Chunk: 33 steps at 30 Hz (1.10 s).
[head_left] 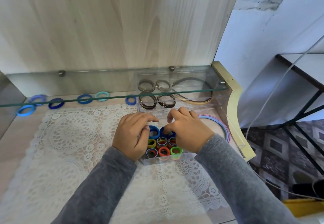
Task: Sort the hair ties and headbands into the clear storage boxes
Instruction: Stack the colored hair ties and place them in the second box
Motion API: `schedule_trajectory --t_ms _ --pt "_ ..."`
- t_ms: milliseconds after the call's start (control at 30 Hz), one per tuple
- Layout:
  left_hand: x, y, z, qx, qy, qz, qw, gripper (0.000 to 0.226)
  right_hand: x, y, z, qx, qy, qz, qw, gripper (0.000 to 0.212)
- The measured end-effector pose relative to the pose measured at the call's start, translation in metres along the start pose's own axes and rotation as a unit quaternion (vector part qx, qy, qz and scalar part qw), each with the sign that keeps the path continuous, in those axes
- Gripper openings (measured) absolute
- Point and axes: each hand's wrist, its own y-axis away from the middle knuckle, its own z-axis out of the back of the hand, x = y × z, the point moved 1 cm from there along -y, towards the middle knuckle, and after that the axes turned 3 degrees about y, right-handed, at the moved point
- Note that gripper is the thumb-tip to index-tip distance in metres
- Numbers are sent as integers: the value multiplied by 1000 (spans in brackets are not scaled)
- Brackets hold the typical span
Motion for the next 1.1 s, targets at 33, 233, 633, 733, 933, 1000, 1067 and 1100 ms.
schedule_trajectory --t_ms 33,233,633,733,933,1000,1067,1100 --pt "0 0 0 -1 -2 0 1000 33 0 0 0 0 1 0 1000 39" --pt "-1 0 0 -12 -17 12 1000 32 -1 2 0 -10 -10 -3 1000 39" --pt "-3 2 2 -40 -146 91 984 38 -14 -3 -13 -104 -106 -139 979 37" --pt "1 2 1 -37 -156 118 980 41 -12 -5 -15 -85 -73 -135 985 32" --pt "6 1 -3 -18 -186 144 972 51 -8 -6 -16 -74 -51 -132 987 32" --pt "7 1 -4 -15 -189 150 970 55 -7 -6 -16 -72 -51 -130 988 33" --pt "7 1 -5 -12 -186 152 971 58 -7 -6 -16 -71 -50 -127 988 33" --pt "7 1 -5 -9 -185 151 971 59 -7 -6 -16 -72 -50 -126 988 33"
